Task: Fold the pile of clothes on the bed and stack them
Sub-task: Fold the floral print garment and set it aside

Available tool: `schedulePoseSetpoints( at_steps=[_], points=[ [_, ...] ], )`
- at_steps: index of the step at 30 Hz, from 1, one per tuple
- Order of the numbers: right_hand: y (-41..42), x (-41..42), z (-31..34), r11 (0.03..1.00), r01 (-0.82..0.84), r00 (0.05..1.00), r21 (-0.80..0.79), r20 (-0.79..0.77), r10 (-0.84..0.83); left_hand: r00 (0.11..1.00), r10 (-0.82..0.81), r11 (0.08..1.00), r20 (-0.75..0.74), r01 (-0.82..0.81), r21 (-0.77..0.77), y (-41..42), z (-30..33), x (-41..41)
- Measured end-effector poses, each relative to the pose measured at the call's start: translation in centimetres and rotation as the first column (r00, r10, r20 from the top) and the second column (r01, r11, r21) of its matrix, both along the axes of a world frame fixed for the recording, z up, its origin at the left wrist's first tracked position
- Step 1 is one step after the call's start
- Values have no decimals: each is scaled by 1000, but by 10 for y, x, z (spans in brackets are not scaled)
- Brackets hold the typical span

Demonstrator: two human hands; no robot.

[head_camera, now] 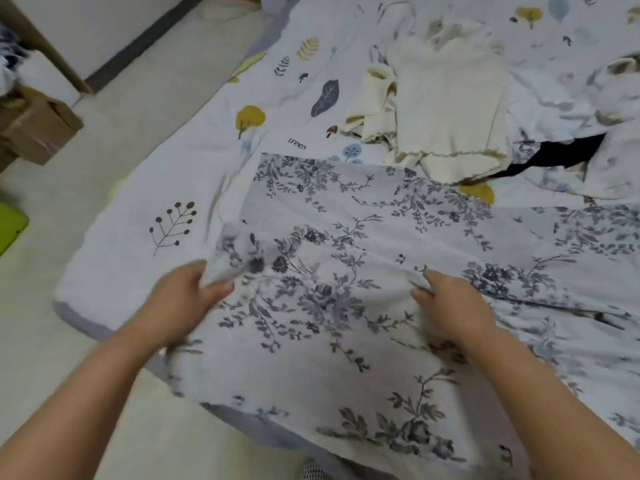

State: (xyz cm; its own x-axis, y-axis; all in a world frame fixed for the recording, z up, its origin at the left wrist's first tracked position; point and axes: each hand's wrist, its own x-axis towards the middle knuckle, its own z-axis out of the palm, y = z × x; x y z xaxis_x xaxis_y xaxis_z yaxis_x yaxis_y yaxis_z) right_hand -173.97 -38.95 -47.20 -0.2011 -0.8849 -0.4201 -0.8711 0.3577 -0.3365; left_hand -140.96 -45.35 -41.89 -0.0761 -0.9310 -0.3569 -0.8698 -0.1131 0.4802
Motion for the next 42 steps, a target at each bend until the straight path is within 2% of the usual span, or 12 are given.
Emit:
schedulePoseSetpoints(
  at_steps=[4, 7, 10, 12, 15, 20, 24, 27, 29, 32, 36, 42],
  points=[
    [-25, 11, 15, 992, 125, 958, -34, 265, -112, 981, 13, 995, 194, 6, -97, -46, 32, 32],
    [-37, 31, 7, 949, 156, 985, -273, 111, -130, 962, 226, 960, 153, -193, -205, -60, 2, 36],
    [-34, 46, -15, 978, 82, 979, -191, -170, -116, 890, 447, 894, -89, -442, 74, -45, -50, 43],
    [-24, 50, -28, 990, 44, 967, -132, -242, -75, 869, 485, 841, -94, -435, 322, -27, -76, 55],
    [-5, 50, -38, 995, -8, 963, -95, -268, -18, 865, 496, 772, -81, -396, 497, -6, -89, 74],
    [12, 49, -41, 999, -10, 951, -51, -309, -6, 958, 245, 887, -151, -159, 434, 4, -69, 87],
    [15, 56, -45, 973, 35, 953, -230, -285, -101, 955, 252, 908, -158, -176, 381, -6, -50, 103],
    [22, 62, -48, 960, 35, 950, -279, -288, -118, 993, 17, 875, 119, -73, 478, -4, -46, 103],
    [28, 66, -50, 985, -20, 951, -171, -308, -35, 892, -198, 895, 406, -5, 446, -2, -58, 94],
    [37, 63, -52, 997, -76, 958, -18, -278, 68, 826, -99, 994, 555, 51, 101, -1, -70, 58],
    [45, 56, -37, 996, -57, 985, -62, -167, 46, 924, -192, 949, 331, 261, -178, 9, -80, -19],
    [67, 34, -27, 996, 52, 994, -78, -94, -60, 860, -488, 839, 149, 509, -194, 46, -95, -97]
  ],
)
